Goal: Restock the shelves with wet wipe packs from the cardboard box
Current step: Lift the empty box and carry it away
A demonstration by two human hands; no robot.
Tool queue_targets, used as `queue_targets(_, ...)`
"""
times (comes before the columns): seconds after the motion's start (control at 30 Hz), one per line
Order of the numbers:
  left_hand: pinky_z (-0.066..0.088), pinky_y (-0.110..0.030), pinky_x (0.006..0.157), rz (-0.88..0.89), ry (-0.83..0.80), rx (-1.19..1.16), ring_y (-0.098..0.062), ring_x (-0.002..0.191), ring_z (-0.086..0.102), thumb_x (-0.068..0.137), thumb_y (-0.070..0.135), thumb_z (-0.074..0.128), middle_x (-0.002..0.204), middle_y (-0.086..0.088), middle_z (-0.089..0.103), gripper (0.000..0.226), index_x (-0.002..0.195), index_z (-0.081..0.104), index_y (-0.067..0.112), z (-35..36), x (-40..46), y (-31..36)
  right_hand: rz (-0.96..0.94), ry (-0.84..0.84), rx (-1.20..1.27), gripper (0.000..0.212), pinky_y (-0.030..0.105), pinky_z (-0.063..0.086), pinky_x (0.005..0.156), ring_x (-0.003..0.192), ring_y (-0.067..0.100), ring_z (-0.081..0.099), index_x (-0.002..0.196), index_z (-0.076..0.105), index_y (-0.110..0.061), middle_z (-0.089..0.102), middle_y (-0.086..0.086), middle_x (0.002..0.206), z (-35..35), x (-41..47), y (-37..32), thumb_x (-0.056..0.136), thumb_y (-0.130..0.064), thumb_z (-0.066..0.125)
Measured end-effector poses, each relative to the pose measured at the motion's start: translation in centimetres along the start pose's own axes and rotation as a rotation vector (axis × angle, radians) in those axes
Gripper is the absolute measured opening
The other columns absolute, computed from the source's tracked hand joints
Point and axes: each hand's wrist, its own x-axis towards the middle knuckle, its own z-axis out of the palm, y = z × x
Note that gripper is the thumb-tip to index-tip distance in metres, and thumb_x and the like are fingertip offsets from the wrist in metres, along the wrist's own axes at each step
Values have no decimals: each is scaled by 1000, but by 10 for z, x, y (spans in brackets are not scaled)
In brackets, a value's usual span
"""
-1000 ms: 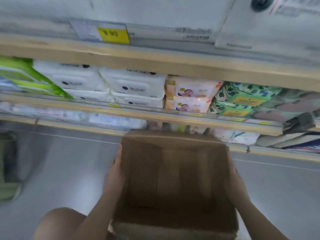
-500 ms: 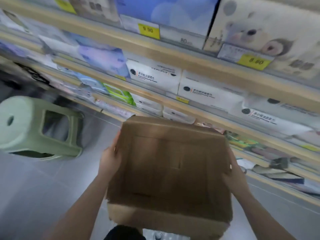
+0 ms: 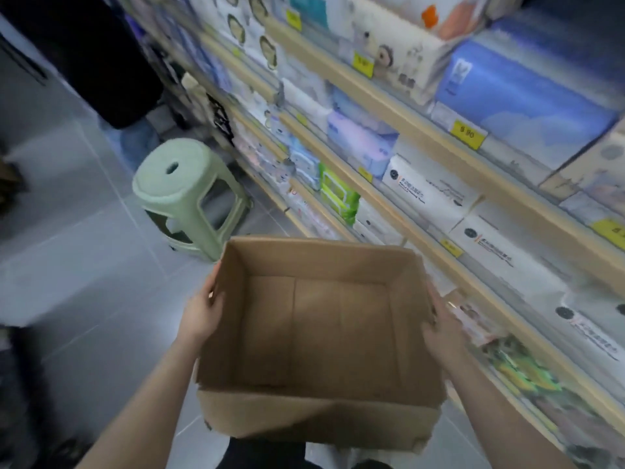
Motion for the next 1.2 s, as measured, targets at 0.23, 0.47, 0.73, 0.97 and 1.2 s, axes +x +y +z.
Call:
queue_targets(0.23,40,-29,91,-239,230,-244,-25,120,54,91,1,50,134,-4,55,55,140,41,23,-58,-34,-73,-194,-218,-120,74,28,41,96,126,16,47,146,23,-39,38,-10,147,62,64,-98,89,1,47)
queue_targets(0.47,46,-36,87,-427,362,-349,-25,108,61,79,28,45,118,-1,64,58,137,43,37,-162,-9,-150,-381,-384,-188,87,33,38,104,129,21,46,144,27,-38,42,-10,140,181,112,-238,76,14,45)
queue_targets(0.73,48,-44,91,-488,556,-381,-30,109,61,89,11,48,126,0,62,54,136,44,36,-269,33,-228,-510,-527,-244,83,31,44,89,105,10,46,147,20,-37,41,-11,133,299,141,-391,84,11,41)
queue_targets(0.97,43,-38,98,-557,705,-324,-25,117,56,90,5,47,132,-4,57,53,139,43,26,-338,65,-283,-571,-593,-263,86,32,43,92,122,27,50,145,22,-44,51,5,136,402,164,-491,81,9,43)
queue_targets(1.2,42,-38,102,-595,744,-338,-21,119,55,89,1,46,131,-3,57,55,138,43,26,-391,146,-347,-642,-680,-295,82,29,42,86,113,28,56,146,22,-41,52,2,136,511,223,-573,82,7,43)
